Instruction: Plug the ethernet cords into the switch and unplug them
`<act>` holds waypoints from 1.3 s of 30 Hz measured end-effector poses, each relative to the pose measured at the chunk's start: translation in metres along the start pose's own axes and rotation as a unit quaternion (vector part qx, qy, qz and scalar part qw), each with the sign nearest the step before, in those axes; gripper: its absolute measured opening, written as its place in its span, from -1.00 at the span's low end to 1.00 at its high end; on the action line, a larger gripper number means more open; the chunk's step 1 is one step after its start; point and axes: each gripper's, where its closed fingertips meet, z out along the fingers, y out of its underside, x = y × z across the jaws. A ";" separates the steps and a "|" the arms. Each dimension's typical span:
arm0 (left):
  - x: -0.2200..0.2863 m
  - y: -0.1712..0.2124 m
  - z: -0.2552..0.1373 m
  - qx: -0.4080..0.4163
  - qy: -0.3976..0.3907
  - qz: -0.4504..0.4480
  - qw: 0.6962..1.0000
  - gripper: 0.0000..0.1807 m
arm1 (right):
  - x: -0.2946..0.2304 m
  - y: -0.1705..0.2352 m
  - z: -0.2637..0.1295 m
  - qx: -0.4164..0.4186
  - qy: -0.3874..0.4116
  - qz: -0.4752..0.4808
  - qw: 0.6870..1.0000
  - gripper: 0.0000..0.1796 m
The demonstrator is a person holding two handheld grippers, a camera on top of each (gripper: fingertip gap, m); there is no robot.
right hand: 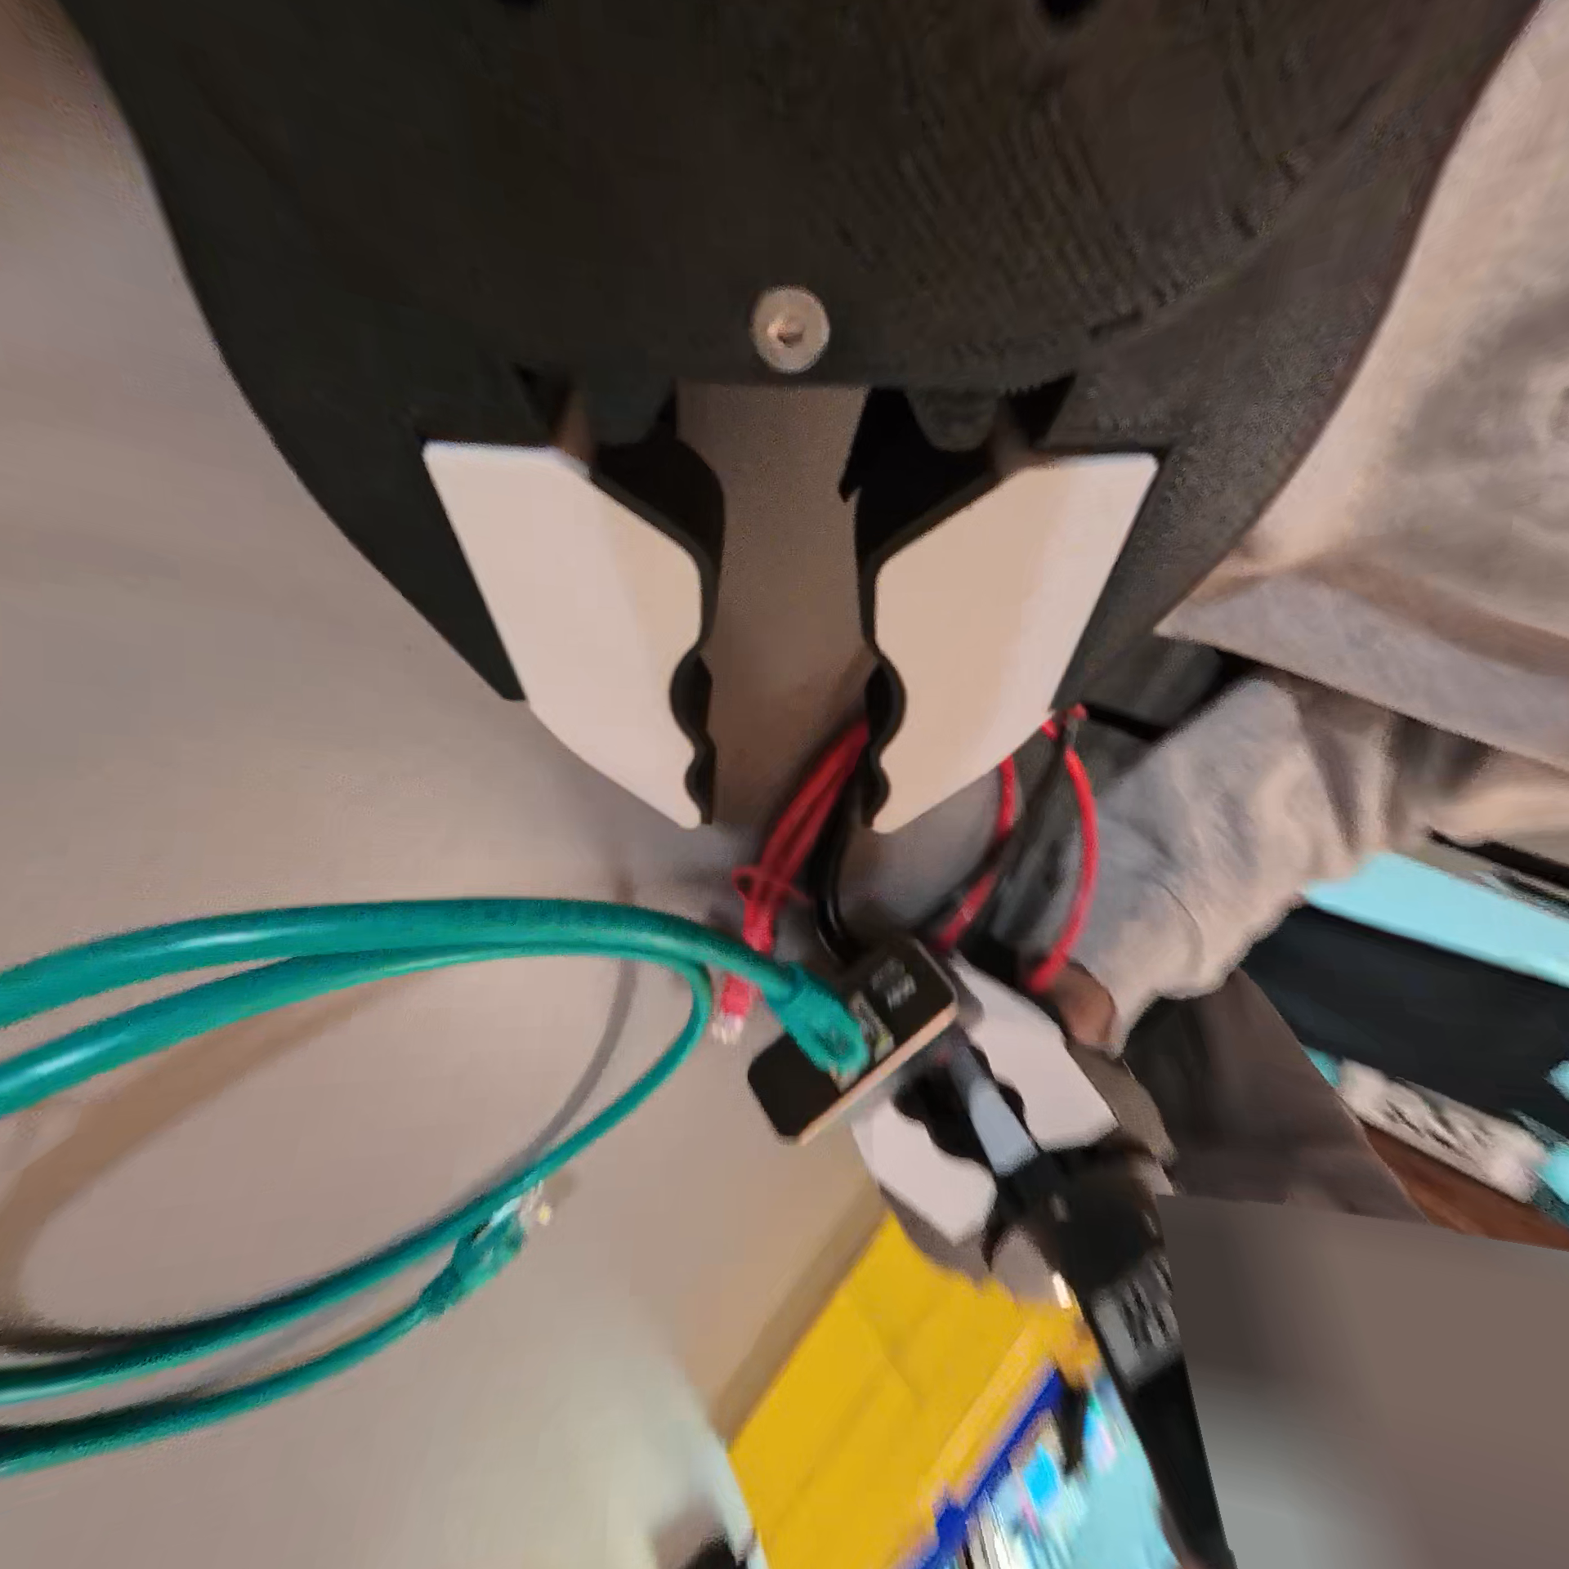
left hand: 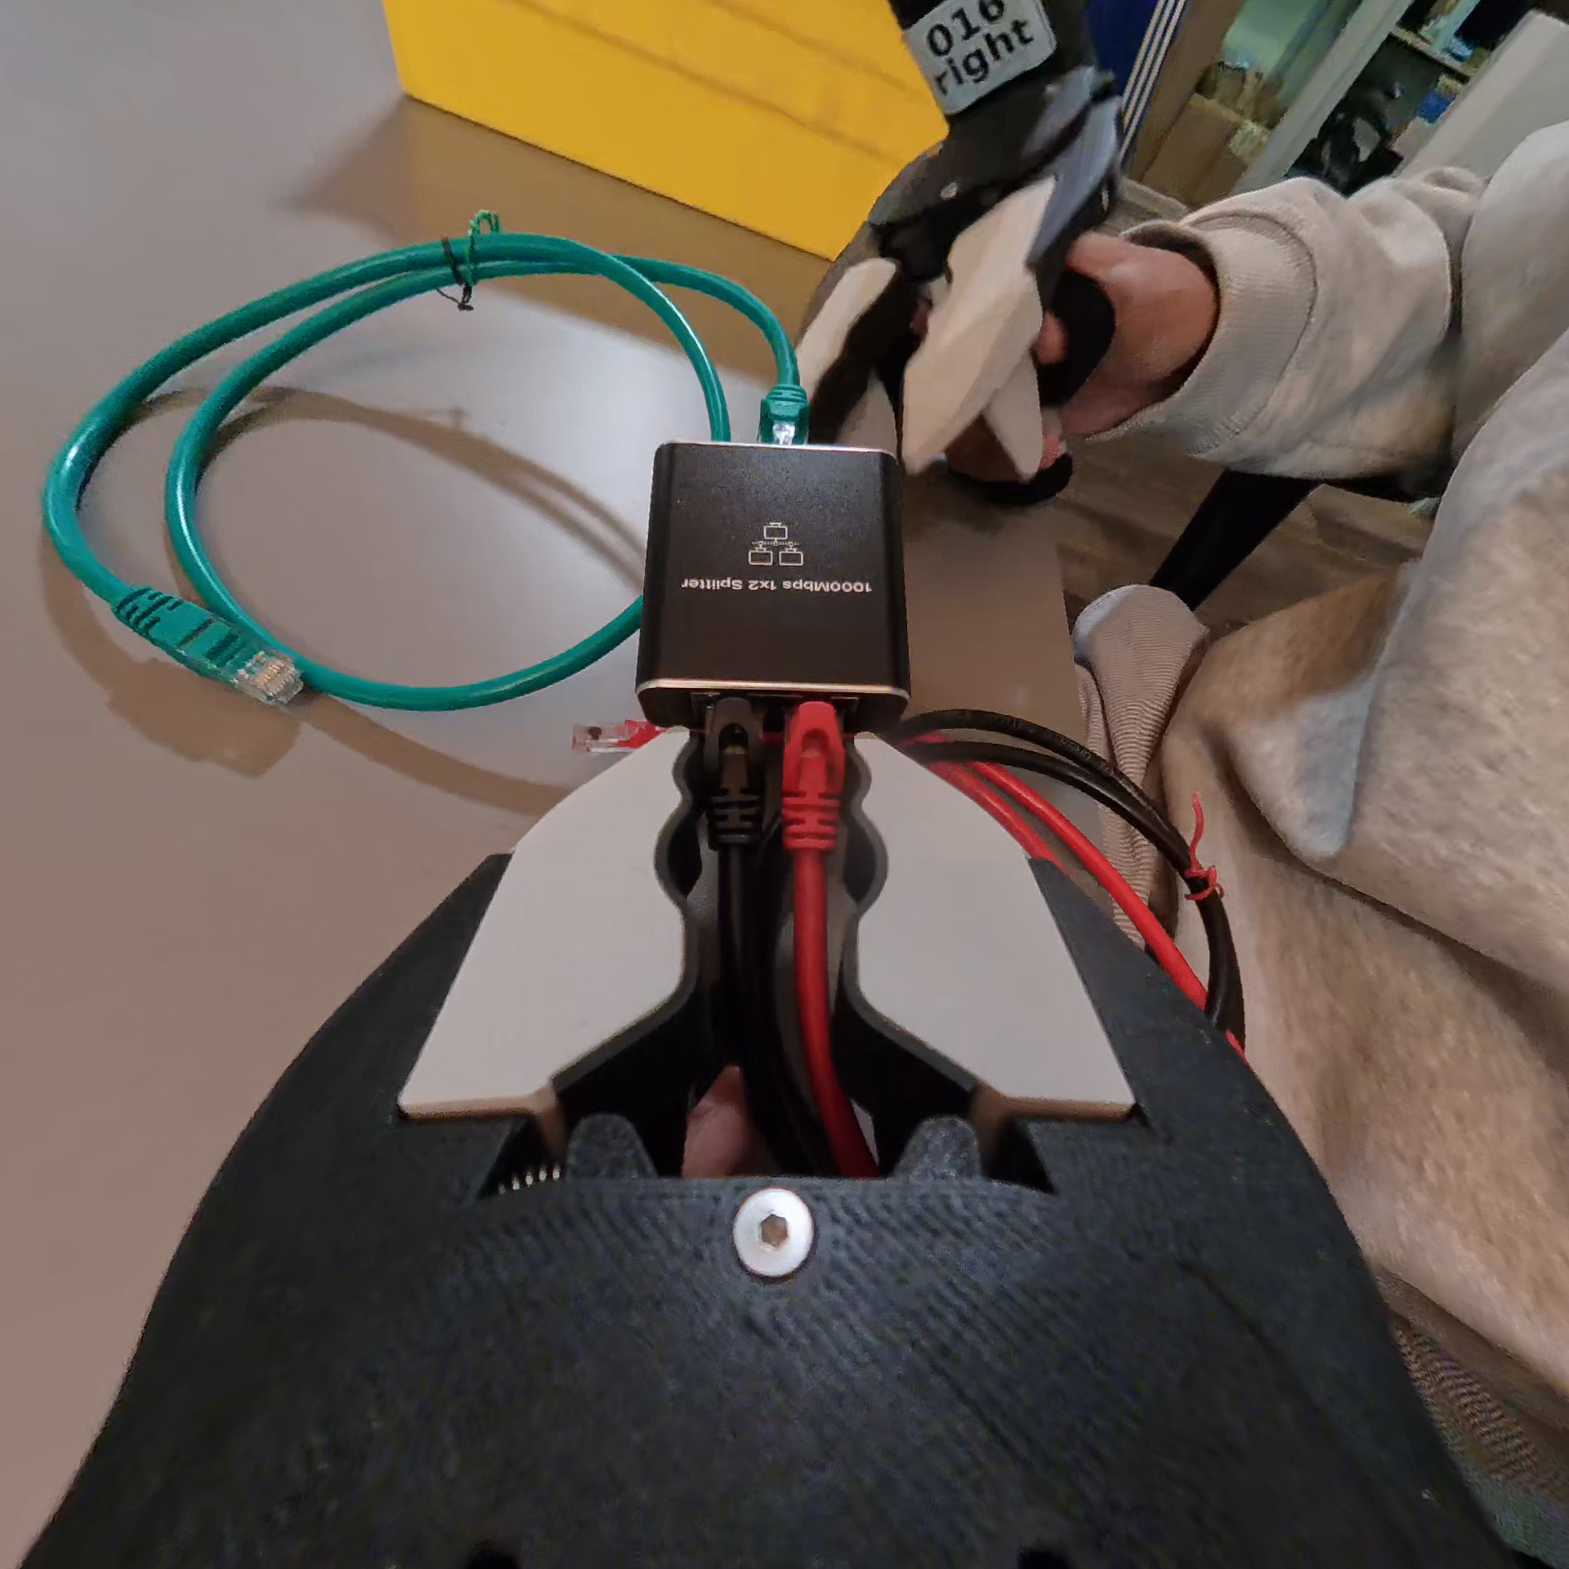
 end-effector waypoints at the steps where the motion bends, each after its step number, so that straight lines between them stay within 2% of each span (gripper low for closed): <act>1: 0.001 0.001 0.002 -0.007 0.000 0.007 1.000 -0.67 | -0.002 -0.008 -0.003 0.028 -0.021 0.027 0.999 -0.61; 5: 0.007 0.005 0.011 -0.033 -0.012 0.045 0.998 -0.67 | 0.001 -0.020 -0.013 0.071 -0.078 0.116 0.988 -0.62; 11: 0.008 0.013 0.018 -0.066 -0.029 0.073 0.995 -0.66 | 0.002 -0.026 -0.018 0.095 -0.103 0.144 0.980 -0.76; 21: 0.008 -0.002 0.014 -0.016 -0.034 0.072 0.997 -0.66 | 0.007 -0.026 -0.019 0.106 -0.108 0.174 0.973 -0.89; 27: 0.008 0.001 0.016 -0.026 -0.039 0.080 0.996 -0.67 | -0.005 -0.022 -0.013 0.089 -0.134 0.164 0.973 -0.97; 33: 0.007 0.004 0.021 -0.042 -0.049 0.089 0.994 -0.67 | -0.003 -0.022 -0.014 0.088 -0.130 0.170 0.973 -0.95; 39: 0.005 0.004 0.020 -0.040 -0.047 0.083 0.995 -0.67 | 0.011 -0.028 -0.028 0.087 -0.049 0.085 0.991 -0.91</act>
